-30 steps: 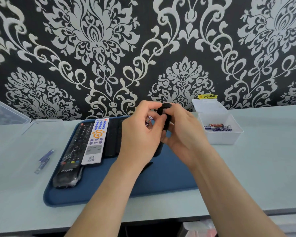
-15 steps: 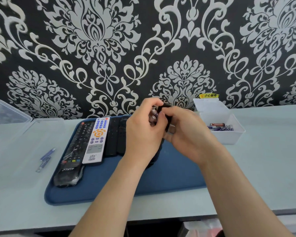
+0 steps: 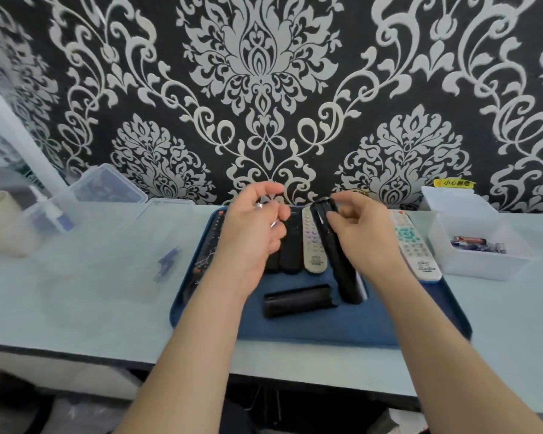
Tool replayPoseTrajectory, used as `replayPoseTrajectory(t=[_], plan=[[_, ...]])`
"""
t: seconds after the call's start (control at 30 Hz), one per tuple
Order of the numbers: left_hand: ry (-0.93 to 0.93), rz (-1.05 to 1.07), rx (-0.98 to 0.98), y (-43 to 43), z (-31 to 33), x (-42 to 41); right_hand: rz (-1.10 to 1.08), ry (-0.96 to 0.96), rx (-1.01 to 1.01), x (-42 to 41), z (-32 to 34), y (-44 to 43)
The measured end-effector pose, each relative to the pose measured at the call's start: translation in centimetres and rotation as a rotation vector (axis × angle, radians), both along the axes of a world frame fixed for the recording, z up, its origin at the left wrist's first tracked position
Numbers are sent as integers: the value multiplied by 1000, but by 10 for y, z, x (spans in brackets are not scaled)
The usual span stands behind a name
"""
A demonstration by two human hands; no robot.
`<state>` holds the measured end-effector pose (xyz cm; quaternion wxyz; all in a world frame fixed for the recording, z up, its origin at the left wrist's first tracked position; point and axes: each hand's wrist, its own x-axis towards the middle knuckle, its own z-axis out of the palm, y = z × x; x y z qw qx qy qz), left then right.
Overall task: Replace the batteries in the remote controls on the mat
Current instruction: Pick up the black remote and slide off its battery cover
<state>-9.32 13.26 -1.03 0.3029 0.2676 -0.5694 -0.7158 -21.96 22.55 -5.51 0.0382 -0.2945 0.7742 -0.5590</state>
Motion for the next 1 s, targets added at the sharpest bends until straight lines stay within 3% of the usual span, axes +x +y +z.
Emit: replayPoseTrajectory(t=[0.13, 0.33, 0.5, 0.57, 0.63, 0.73, 0.83, 0.9, 1.0], plan=[[-357, 348, -592, -47, -2, 45, 95, 57, -73, 34, 12, -17], [-660, 531, -823, -100, -23, 105, 263, -52, -93, 75, 28, -36], [-941, 352, -900, -116, -34, 112, 303, -496, -50, 79, 20, -54], [-889, 401, -942, -112, -29, 109, 344, -672, -55, 75, 19, -54], [-674, 509, -971, -97, -18, 103, 418, -775, -119, 73, 17, -53], [-412, 268, -749, -58, -10, 76, 476, -738, -174, 72, 17, -46], [-363, -65, -722, -25, -15, 44, 430, -682, -216, 65, 20, -32], [-297, -115, -700, -15, -14, 28, 410, -682, -253, 56, 26, -17], [-132, -87, -476, -1, -11, 10, 512, -693, -233, 46, 32, 8]])
